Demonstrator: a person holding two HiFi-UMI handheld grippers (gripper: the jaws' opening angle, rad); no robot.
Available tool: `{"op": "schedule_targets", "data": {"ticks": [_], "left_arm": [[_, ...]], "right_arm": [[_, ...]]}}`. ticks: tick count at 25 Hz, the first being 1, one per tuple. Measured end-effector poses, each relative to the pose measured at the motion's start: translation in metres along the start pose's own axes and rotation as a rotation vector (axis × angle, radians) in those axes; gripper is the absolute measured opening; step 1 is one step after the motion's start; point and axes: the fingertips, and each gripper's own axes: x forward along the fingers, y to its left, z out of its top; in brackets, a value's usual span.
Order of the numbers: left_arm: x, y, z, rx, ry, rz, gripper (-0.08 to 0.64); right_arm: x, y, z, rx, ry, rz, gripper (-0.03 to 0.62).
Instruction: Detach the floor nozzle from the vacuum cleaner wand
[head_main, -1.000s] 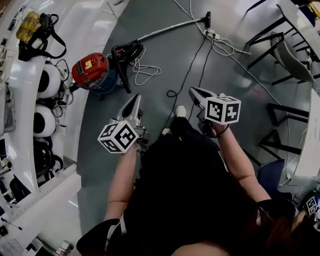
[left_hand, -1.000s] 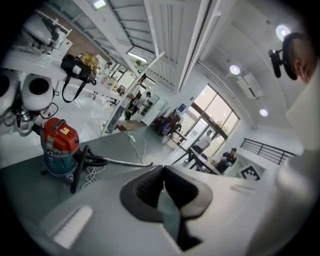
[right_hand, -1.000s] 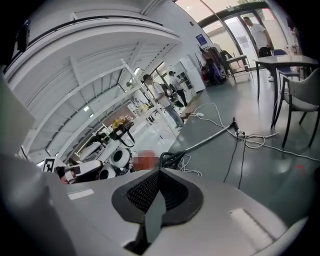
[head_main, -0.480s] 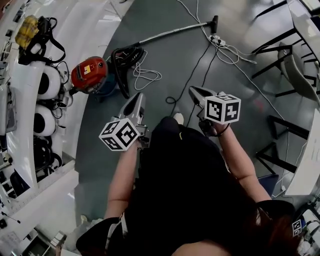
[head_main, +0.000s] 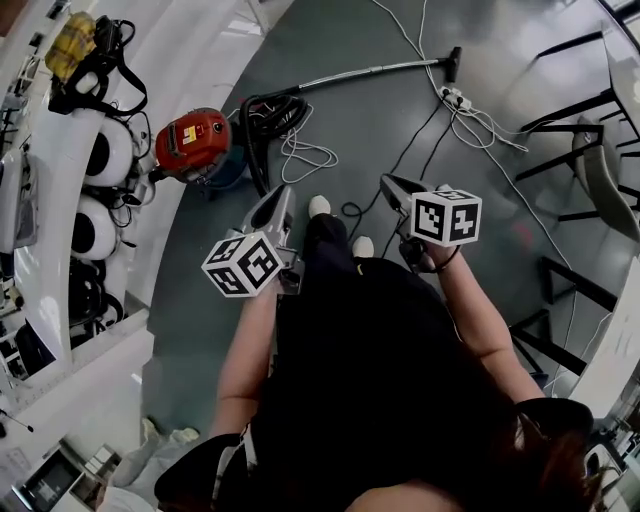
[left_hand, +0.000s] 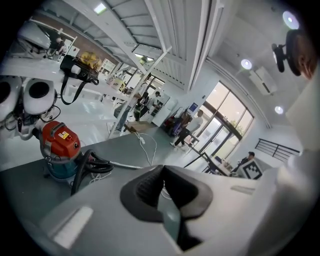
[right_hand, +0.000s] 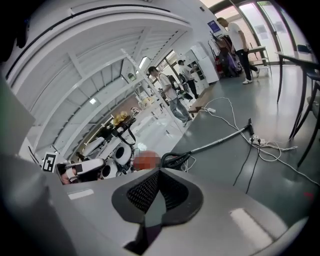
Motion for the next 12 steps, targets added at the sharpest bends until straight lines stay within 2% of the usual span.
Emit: {"op": "schedule_targets", "data": {"ticks": [12], "left_arm": [[0.030, 0.064, 0.066, 0.017, 0.009, 0.004, 0.009]], "right_arm": [[0.083, 0.029, 0.054, -0.027, 0.046, 0.018, -0.002]]}}
